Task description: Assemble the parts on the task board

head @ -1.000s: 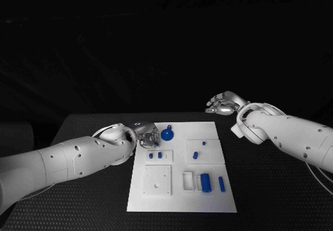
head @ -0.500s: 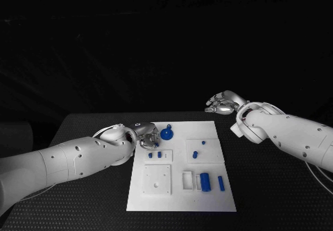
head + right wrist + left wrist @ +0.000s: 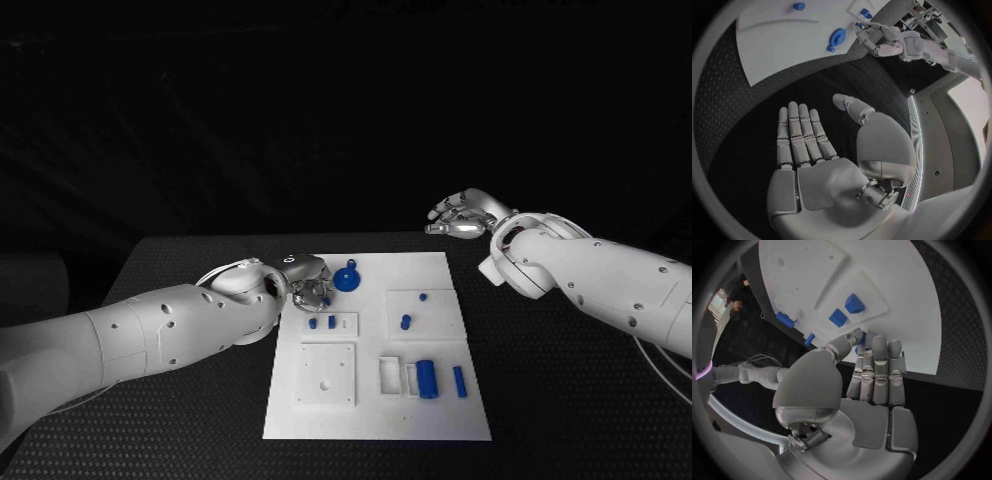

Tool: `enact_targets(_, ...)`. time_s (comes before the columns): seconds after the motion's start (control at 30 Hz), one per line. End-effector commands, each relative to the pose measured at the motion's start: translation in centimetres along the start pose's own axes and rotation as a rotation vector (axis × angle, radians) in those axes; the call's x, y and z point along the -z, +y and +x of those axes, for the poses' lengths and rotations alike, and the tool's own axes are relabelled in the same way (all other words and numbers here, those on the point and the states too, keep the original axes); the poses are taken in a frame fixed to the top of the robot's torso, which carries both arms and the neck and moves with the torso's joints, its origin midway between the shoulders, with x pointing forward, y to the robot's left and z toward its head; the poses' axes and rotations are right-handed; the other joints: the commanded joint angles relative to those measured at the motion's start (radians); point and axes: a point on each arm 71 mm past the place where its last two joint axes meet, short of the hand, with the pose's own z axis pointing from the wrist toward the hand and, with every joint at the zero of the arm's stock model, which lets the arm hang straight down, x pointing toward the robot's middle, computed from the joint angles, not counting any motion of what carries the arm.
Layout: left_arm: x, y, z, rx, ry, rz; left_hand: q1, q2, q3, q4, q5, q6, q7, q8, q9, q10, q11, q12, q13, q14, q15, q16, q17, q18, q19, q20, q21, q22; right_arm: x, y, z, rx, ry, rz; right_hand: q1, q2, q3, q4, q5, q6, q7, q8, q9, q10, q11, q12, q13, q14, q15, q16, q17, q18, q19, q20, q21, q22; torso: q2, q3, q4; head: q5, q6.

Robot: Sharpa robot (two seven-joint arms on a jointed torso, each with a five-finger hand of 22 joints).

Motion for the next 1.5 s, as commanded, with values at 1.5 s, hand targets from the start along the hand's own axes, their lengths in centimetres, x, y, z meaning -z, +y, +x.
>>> enact_targets(1.5,0.5,0.6,0.8,-0.004,-0.007,-0.009,0.031,-0.05,0.006,-0.035,-0.003,-0.173,0.01,-0.086,-0.045,-0.033,0.013,-0.017,-0.013,-0.002,0.013,0.011,0.006,0.011,0.007,-0.015,-0.016,0.02,0.1,-0.2,-0.1,0.001,0.009,-0.005,0.011,0.003,-0.004,-0.001,0.004,0.0,0.024,0.006,-0.003,0.008,-0.002,-0.007,-0.005,-0.001,0.005,-0.006,-0.003,-0.004,-0.007,0.001,-0.007,0.003,0.0,-0.0008,0.0004,-0.006,0.004)
